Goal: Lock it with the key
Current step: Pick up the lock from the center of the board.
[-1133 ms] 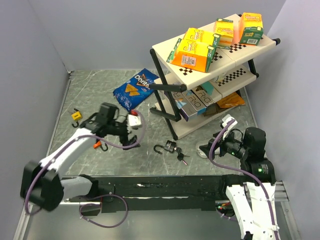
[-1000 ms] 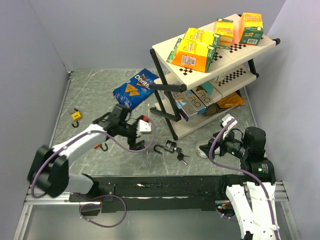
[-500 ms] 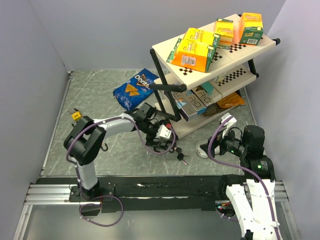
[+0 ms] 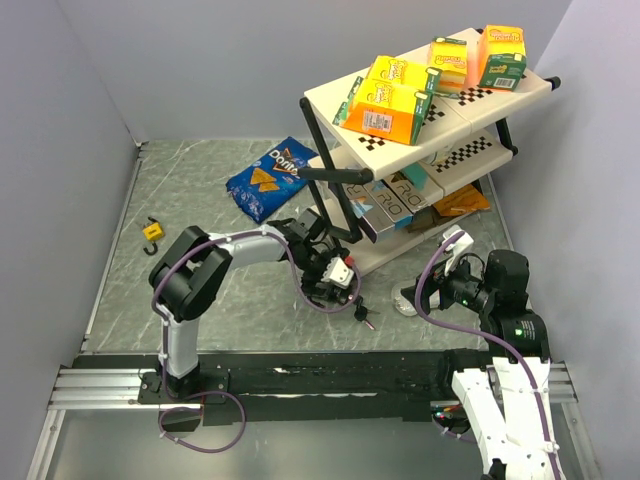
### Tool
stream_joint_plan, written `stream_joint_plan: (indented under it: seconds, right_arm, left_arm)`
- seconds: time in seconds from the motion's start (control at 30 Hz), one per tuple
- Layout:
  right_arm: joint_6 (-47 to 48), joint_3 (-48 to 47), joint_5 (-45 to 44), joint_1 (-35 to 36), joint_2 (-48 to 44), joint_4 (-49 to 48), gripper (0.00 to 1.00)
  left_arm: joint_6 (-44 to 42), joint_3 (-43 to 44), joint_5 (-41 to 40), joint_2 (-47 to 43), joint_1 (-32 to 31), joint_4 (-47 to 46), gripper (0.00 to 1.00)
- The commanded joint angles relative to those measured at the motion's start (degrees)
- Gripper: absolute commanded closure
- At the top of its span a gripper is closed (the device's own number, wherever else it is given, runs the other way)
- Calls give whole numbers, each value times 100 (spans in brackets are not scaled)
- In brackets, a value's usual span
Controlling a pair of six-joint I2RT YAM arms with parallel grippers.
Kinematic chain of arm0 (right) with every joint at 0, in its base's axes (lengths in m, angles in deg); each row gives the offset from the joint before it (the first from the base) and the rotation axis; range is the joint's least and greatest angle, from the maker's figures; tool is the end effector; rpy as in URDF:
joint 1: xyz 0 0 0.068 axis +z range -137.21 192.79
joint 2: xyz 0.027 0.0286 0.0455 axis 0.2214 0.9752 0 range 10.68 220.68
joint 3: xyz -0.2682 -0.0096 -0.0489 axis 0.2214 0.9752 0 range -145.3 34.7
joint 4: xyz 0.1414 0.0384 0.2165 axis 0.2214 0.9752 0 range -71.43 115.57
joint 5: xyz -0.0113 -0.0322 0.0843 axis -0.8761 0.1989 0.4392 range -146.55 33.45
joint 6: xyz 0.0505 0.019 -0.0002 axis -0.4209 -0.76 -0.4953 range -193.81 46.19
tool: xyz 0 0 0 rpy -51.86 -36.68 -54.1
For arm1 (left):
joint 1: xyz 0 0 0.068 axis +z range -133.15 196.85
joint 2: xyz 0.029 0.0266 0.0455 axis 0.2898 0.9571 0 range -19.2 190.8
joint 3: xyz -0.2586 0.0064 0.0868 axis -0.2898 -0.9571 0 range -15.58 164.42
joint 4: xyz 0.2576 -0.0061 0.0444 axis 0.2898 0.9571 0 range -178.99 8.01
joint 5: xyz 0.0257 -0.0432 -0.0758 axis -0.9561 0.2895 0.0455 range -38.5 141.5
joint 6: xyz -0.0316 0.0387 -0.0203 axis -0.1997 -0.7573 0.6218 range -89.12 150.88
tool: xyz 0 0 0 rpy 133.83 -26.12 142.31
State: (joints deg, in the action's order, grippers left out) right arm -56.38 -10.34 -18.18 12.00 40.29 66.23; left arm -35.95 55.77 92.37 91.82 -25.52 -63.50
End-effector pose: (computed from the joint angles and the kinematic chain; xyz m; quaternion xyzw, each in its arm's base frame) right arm 0.0972 0.0207 0.3126 -0.2767 0.7953 0.2118 0.4960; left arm 0.2680 -0.2761 0.1581 0.7894 0.4690 -0.2905 0.2692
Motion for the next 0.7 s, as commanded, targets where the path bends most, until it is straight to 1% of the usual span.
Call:
stream_joint_plan:
  seconds: [0.0, 0.13, 0.23, 0.27, 0.33, 0.37, 0.43, 0.47, 0.53, 0.6, 0.67]
  right_arm:
    - [85, -111, -23, -35, 124, -64, 0]
    - [103, -102, -40, -35, 124, -55, 0]
    - [129, -111, -66, -43, 116, -55, 0]
    - [138, -119, -75, -35, 124, -55, 0]
    - [129, -102, -67, -43, 116, -55, 0]
    - [112, -93, -49, -43, 116, -64, 0]
    - [111, -93, 4, -35, 107, -72, 0]
    - [94, -93, 30, -34, 107, -73, 0]
    - [103, -111, 56, -43, 107, -64, 0]
    - [103, -111, 109, -43, 89, -55, 0]
    - [76, -111, 144, -43, 72, -46, 0]
  left_arm:
    - [-138, 221, 256, 165, -131, 227, 14]
    - [-41, 309, 247, 271, -201, 368, 14]
    - [-128, 239, 133, 262, -254, 456, 18]
    - [-181, 187, 19, 236, -306, 448, 22]
    - [-155, 11, -69, 95, -342, 395, 27]
    - [-86, -16, -96, 52, -368, 403, 35]
    - [-24, -77, -105, -28, -377, 578, 41]
    - [-41, -104, -113, -89, -377, 640, 47]
    - [90, -235, -122, -177, -377, 659, 53]
    - [213, -297, -96, -283, -377, 667, 56]
    - [547, -297, -87, -318, -386, 563, 54]
